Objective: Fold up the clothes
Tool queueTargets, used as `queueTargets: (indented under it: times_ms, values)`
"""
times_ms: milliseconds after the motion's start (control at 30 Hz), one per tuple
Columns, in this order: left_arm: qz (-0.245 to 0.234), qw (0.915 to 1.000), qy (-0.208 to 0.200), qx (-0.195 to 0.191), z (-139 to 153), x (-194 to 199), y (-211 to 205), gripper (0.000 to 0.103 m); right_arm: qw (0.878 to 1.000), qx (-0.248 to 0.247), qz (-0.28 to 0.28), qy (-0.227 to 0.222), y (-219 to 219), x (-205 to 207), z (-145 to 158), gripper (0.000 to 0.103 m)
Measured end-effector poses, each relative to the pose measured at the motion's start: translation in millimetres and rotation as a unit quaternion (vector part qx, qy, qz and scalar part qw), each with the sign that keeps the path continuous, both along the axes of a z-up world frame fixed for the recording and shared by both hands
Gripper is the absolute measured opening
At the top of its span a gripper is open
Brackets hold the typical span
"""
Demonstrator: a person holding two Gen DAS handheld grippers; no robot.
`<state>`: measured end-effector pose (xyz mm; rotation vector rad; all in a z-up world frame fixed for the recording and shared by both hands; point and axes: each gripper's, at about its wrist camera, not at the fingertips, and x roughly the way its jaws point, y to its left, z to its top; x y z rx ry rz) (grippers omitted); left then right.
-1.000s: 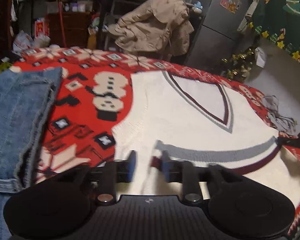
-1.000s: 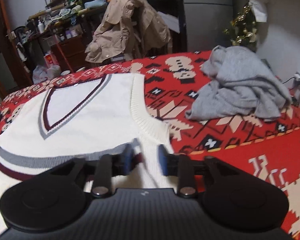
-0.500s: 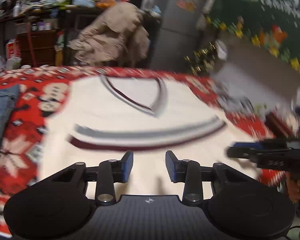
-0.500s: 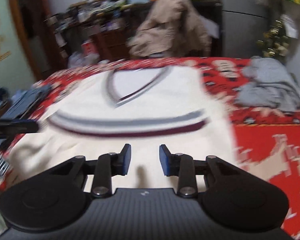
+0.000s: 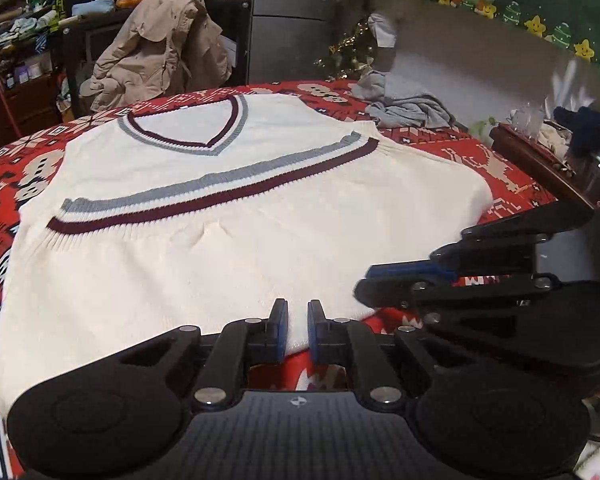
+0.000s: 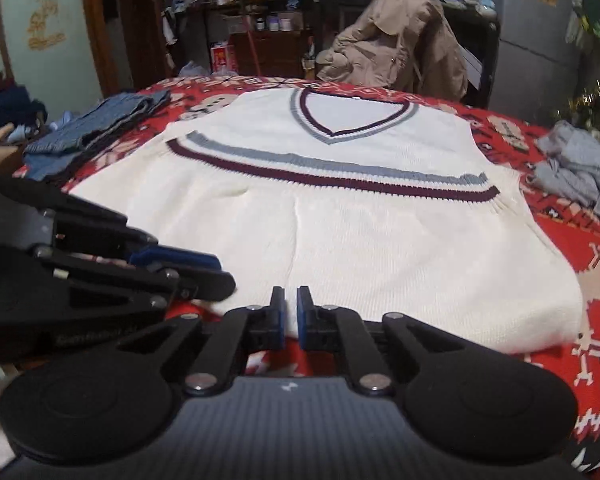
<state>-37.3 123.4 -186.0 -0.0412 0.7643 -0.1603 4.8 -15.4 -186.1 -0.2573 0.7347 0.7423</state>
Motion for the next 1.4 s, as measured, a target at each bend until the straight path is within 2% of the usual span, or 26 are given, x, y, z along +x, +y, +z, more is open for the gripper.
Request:
queueTargets:
  times_ms: [167, 267, 467, 600, 667, 833, 933, 1033, 1200, 1400]
  values:
    - [-0.010, 0.9998, -0.018, 0.000, 6, -12, -7, 0.009, 1.000, 0.011, 0.015, -0.007, -4, -10, 9, 0.008]
    - [0.002, 0.9999, -0.011, 0.006, -1, -9, -5, 0.009, 1.000, 0.012, 0.017, -0.005, -3, -9, 7, 0.008]
    - [0.022, 0.9991, -0.012, -0.034, -3, -14, 5, 0.013, 1.000, 0.012, 0.023, -0.001, -2, -5, 3, 0.008]
    - [0.060, 0.9936, -0.022, -0.093, 1, -20, 20, 0.016, 0.999, 0.016, 0.028, -0.003, -1, -7, 7, 0.008]
    - [0.074, 0.9909, -0.028, -0.109, 2, -21, 28, 0.019, 0.999, 0.019, 0.032, -0.010, 1, -7, 10, 0.008]
    - [0.081, 0.9909, -0.018, -0.105, -6, -23, 35, 0.017, 0.999, -0.002, 0.044, -0.016, 16, -6, 1, 0.008]
    - [0.078, 0.9921, -0.018, -0.097, -6, -25, 33, 0.017, 0.999, 0.002, 0.052, -0.014, 9, -11, 0, 0.008]
    - [0.077, 0.9923, -0.019, -0.095, -6, -25, 33, 0.018, 0.999, 0.023, 0.027, -0.009, -7, -6, 8, 0.008]
    - [0.078, 0.9910, -0.018, -0.107, -7, -26, 35, 0.018, 0.999, 0.010, -0.031, -0.012, -28, 22, 8, 0.008]
    - [0.082, 0.9894, -0.017, -0.119, -7, -26, 38, 0.018, 1.000, 0.007, -0.026, -0.011, -54, 13, 0, 0.008]
